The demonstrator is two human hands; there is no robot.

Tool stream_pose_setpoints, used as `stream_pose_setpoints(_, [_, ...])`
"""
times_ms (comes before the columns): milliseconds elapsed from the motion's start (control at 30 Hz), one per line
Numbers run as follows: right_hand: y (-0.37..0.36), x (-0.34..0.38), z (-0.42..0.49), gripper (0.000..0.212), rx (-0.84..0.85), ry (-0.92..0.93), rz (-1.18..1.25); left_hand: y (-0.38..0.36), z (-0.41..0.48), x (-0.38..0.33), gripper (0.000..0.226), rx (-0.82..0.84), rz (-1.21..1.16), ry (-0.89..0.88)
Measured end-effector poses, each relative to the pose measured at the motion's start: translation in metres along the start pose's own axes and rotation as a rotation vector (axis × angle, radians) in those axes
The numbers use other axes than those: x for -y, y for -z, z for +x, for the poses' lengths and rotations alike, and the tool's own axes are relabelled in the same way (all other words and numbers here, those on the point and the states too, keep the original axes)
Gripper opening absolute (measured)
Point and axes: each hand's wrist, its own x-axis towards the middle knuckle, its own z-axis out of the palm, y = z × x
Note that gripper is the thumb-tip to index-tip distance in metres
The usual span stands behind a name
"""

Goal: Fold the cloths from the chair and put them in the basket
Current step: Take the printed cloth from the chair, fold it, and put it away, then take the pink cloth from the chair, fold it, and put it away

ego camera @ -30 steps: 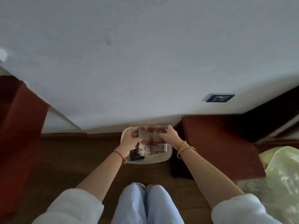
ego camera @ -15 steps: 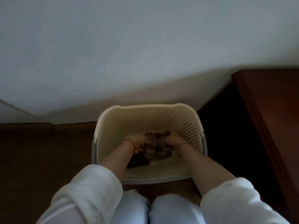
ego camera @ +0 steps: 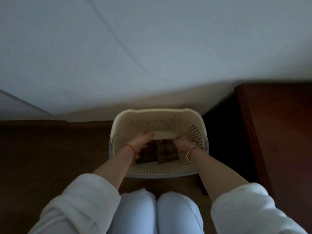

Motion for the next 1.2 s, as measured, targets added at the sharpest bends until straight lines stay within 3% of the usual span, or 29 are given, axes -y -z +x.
stream_pose_setpoints(133, [0.027,0.041,-0.105,0.033,-0.044,0.027,0.274,0.021,-0.121,-0.038,0.040,-0.047,-0.133,-0.162])
stream_pose_setpoints(367, [0.084,0.141,-0.319,0.015,-0.006,0.179,0.502,0.066,-0.352,-0.092,0.039,-0.176,-0.439,-0.298])
stream_pose_setpoints(467, [0.099,0.180,-0.411,0.025,0.029,0.238,0.539,0.080,-0.451,-0.105,0.039,-0.235,-0.561,-0.357])
stream_pose_setpoints(667, [0.094,0.229,-0.561,0.034,0.188,0.477,0.408,0.093,-0.615,-0.091,0.027,-0.368,-0.723,-0.531])
stream_pose_setpoints(800, [0.054,0.252,-0.627,0.035,0.339,0.620,0.259,0.099,-0.690,-0.046,0.035,-0.504,-0.860,-0.604])
stream_pose_setpoints(1033, [-0.065,0.280,-0.724,0.031,0.772,0.756,-0.011,0.106,-0.805,0.060,0.035,-0.988,-1.141,-0.670])
stream_pose_setpoints(1200, [-0.166,0.274,-0.799,0.032,0.897,0.870,-0.227,0.116,-0.876,0.145,0.035,-1.270,-1.283,-0.735])
